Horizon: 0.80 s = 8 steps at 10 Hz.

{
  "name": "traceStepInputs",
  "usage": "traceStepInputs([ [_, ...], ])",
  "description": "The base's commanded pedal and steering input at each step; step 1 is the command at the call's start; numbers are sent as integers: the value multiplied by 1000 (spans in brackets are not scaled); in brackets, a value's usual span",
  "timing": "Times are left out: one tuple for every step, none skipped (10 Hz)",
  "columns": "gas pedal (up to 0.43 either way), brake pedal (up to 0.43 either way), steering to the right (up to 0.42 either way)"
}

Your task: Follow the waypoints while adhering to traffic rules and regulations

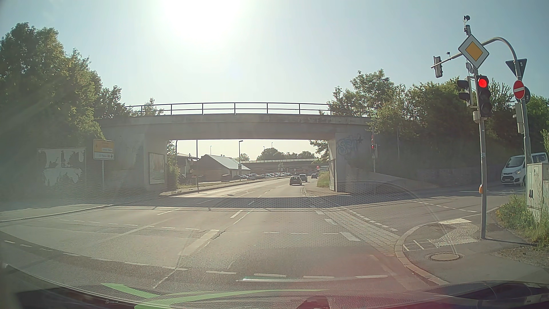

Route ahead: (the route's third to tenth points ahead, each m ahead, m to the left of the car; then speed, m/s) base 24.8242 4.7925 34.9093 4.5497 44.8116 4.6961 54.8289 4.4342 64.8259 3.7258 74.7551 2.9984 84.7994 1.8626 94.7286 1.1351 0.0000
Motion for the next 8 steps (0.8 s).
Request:
traceStepInputs([
  [0,299,10],
  [0,299,10],
  [0,299,10],
  [0,299,10],
  [0,299,10],
  [0,299,10],
  [0,299,10],
  [0,299,10],
])
